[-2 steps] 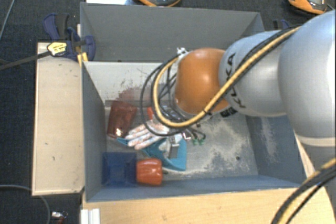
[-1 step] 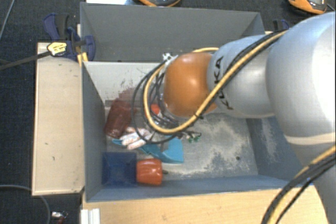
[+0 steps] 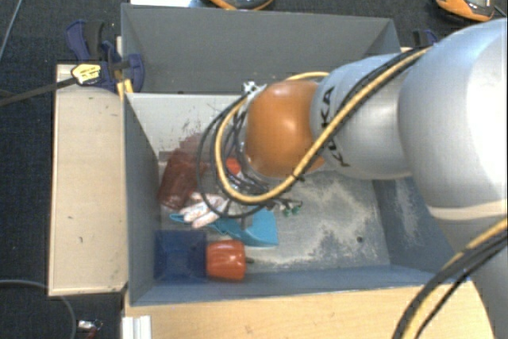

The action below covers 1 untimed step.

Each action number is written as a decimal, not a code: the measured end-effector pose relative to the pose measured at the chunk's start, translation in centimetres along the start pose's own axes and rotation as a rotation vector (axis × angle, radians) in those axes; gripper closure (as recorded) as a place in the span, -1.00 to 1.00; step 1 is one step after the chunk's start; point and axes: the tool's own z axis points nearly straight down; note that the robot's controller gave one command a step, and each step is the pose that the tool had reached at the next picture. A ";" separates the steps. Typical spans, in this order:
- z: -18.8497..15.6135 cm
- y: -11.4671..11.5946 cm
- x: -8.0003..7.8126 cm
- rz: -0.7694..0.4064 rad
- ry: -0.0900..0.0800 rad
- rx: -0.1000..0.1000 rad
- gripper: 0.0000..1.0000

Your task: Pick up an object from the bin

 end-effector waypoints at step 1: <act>-1.3 0.2 -3.1 -0.315 -0.009 0.003 1.00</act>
Offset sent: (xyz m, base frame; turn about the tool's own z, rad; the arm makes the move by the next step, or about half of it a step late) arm 0.0196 0.0281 -0.0076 -0.1707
